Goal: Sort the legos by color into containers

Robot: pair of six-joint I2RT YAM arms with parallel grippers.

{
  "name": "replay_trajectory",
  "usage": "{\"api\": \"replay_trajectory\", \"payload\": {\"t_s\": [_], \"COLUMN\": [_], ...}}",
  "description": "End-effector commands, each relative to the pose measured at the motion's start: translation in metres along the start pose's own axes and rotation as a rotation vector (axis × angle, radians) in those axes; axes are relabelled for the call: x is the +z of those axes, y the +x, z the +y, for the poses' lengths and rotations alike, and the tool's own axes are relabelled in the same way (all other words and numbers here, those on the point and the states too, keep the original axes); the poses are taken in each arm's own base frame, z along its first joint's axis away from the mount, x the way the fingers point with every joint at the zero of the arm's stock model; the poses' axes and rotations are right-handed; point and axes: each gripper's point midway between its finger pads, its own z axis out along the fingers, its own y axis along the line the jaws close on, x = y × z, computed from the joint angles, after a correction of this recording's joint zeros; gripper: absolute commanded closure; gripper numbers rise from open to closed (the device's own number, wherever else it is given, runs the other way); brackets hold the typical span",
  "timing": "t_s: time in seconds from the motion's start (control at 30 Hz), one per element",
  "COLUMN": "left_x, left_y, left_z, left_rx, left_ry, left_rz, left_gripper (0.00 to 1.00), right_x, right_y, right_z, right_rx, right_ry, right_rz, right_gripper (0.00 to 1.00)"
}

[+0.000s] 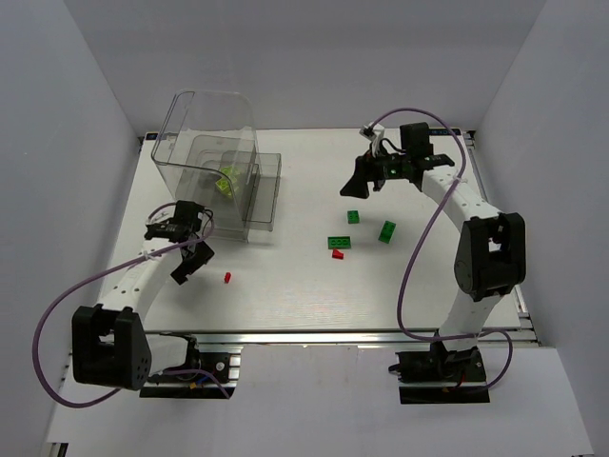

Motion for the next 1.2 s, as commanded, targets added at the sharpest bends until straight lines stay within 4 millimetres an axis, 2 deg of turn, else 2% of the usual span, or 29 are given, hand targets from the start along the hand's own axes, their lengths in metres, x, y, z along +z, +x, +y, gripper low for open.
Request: {"api": "replay_trajectory", "payload": {"t_s": [0.0, 0.27, 0.43, 0.57, 0.77, 1.17], "left_x": [0.007, 0.035, 0.049, 0.058, 0.075, 0.099], "left_y": [-0.015, -0.015, -0.024, -0.033, -0.033, -0.048], "left_z": [-0.002, -0.001, 0.005, 0.013, 0.016, 0.008], "left_rx": [0.073, 0.093, 0.107, 0.111, 0.104, 0.095], "left_ry": [0.044, 0.113, 0.099, 0.084, 0.097, 0.132], "left_rz": [-0.042, 0.018, 0.039, 0.044, 0.099, 0.139], "left_gripper": [0.28, 0.35, 0.34, 0.3, 0.3, 0.48], "right_x": [-0.015, -0.033, -0.04, -0.043, -0.046, -0.05], "right_y": [0.0, 0.009, 0.011, 0.01, 0.01, 0.009], "right_z": [0.013, 0.004, 0.0, -0.002, -0.005, -0.004], "right_rx": [-0.059, -0.011, 0.017, 0.031, 0.057, 0.063], "right_ry": [-0.038, -0.004, 0.008, 0.01, 0.015, 0.018], "right_rz": [-0.023, -0.041, -0.056, -0.063, -0.072, -0.076], "right_gripper": [0.2, 0.21, 0.21, 0.21, 0.21, 0.23]}}
